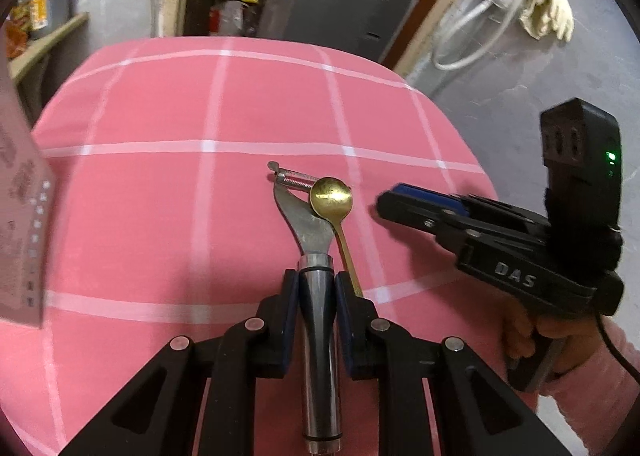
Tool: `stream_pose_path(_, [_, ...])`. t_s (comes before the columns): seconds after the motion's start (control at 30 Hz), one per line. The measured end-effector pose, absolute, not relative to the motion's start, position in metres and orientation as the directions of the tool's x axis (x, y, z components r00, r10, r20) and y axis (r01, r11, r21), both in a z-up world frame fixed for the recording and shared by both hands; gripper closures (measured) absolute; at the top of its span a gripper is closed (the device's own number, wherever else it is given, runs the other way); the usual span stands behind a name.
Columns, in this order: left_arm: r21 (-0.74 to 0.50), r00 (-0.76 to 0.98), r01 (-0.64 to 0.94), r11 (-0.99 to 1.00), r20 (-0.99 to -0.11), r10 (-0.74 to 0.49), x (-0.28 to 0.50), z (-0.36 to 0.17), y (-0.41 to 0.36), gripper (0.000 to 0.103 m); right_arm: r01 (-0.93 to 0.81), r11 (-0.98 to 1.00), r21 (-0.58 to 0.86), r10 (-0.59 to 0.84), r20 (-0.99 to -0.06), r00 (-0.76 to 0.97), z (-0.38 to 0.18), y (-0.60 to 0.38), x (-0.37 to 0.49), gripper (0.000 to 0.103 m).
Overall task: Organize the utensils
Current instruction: 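Close the left tool on the Y-shaped peeler handle while the right tool reaches the gold spoon, then grasp the gold spoon handle with the right tool while the left tool holds the peeler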
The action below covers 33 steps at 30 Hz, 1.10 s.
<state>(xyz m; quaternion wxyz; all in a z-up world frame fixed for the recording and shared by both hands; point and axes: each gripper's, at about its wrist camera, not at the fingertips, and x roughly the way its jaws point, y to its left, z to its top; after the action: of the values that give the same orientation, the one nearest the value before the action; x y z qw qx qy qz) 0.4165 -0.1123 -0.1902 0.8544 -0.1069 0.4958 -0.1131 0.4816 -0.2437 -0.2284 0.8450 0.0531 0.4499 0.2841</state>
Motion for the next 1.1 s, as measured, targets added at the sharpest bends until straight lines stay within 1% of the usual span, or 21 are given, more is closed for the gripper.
stream_pose_path(0.1, [-0.258,0.497,0.076,0.963,-0.827,-0.261,0.415,-0.189,-0.105,0.086,-0.443,0.821,0.36,0.544,-0.728,0.416,-0.229,-0.237,0.484,0.083])
stream_pose_path(0.23, [-0.148,0.533,0.092,0.985,-0.828,-0.174,0.412,-0.183,-0.109,0.086,-0.458,0.802,0.383,0.568,-0.728,0.384,-0.23,-0.224,0.489,0.083])
stream_pose_path(0.37, [-0.114,0.54,0.076,0.991,-0.83,-0.137,0.411,-0.182,-0.103,0.086,-0.469,0.785,0.406,0.587,-0.73,0.351,-0.233,-0.211,0.493,0.083])
stream_pose_path(0.5, [-0.117,0.543,0.07,0.991,-0.829,-0.136,0.41,-0.179,-0.1,0.086,-0.477,0.771,0.422,0.599,-0.734,0.319,-0.235,-0.2,0.499,0.083])
stream_pose_path(0.7, [0.013,0.609,0.041,0.999,-0.793,-0.015,0.403,-0.174,-0.107,0.086,-0.475,0.757,0.449,0.62,-0.724,0.303,-0.237,-0.193,0.504,0.083])
stream_pose_path(0.77, [0.041,0.62,0.04,0.998,-0.785,0.007,0.401,-0.172,-0.106,0.086,-0.477,0.751,0.456,0.626,-0.723,0.293,-0.239,-0.19,0.505,0.083])
stream_pose_path(0.93, [-0.02,0.593,-0.037,0.999,-0.805,0.006,0.4,-0.181,-0.089,0.086,-0.495,0.727,0.476,0.646,-0.717,0.26,-0.24,-0.181,0.51,0.083])
stream_pose_path(1.1, [-0.009,0.604,-0.096,0.995,-0.795,0.051,0.396,-0.18,-0.077,0.086,-0.542,0.708,0.453,0.642,-0.733,0.225,-0.238,-0.169,0.503,0.083])
